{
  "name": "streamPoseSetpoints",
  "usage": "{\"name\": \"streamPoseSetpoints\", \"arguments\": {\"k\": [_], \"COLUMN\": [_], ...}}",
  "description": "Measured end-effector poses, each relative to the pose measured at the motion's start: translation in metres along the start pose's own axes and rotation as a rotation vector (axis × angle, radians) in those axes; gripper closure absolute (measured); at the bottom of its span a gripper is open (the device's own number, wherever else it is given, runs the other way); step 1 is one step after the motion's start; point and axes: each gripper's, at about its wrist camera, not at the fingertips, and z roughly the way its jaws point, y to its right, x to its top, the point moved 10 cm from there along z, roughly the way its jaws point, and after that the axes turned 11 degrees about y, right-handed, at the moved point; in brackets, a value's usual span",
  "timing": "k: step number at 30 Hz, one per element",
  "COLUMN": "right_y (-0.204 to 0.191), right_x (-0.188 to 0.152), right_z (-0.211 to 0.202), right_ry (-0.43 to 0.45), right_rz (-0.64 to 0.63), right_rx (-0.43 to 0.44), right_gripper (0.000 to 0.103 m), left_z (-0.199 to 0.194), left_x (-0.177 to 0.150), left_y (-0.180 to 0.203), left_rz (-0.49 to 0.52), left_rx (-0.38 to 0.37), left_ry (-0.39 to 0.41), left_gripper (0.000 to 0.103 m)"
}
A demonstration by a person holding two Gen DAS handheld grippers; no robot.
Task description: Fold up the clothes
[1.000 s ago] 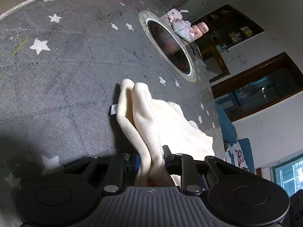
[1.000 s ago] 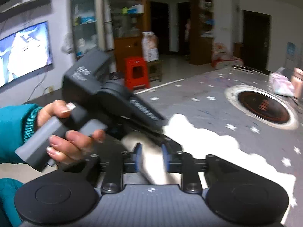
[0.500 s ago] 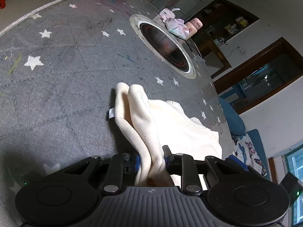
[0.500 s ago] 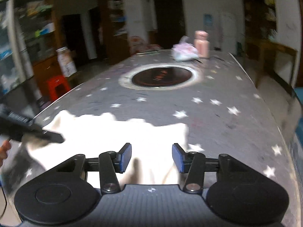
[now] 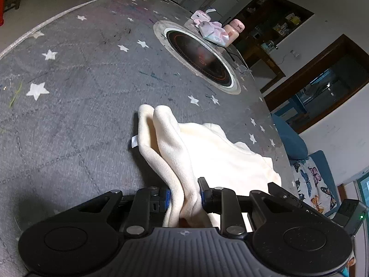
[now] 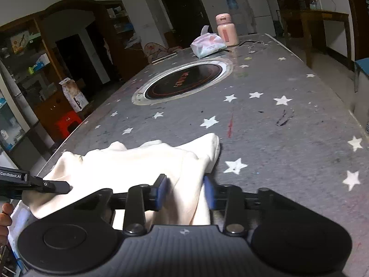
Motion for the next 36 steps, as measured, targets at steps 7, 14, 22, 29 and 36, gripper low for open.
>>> {"name": "streamPoseSetpoints", "arguments": {"k": [7, 14, 22, 29, 36], "right_y": [-0.009, -0.006, 0.011, 0.037, 0.062], "right_x": [0.011, 0.034, 0.065, 0.085, 0.101], "right_z": [-0.013, -0.026, -0.038, -0.044, -0.051], "right_ry": [0.047, 0.09, 0.139, 0.159, 0.189], "right_rz": [-0.021, -0.053, -0.08, -0.098, -0.081], "right_rx": [0.01, -0.008, -0.061, -0.127, -0.182], "right_gripper": [0.09, 0.091, 0.091, 0.091, 0.101], "left_z": [0.003, 0.015, 0.039, 0.058, 0.074], "left_x": [0.008, 0.019, 0.028, 0.03, 0.033], "left_y": [0.013, 0.044, 0.086, 0.119, 0.14], "left_rz": [0.058, 0.135, 0.209, 0.269, 0.32], "left_rx": [0.003, -0.032, -0.064, -0.066, -0.049], "left_ry": [0.003, -0.006, -0.024, -0.03, -0.009], "left_gripper": [0.082, 0.084, 0.084, 0.084, 0.084]}}
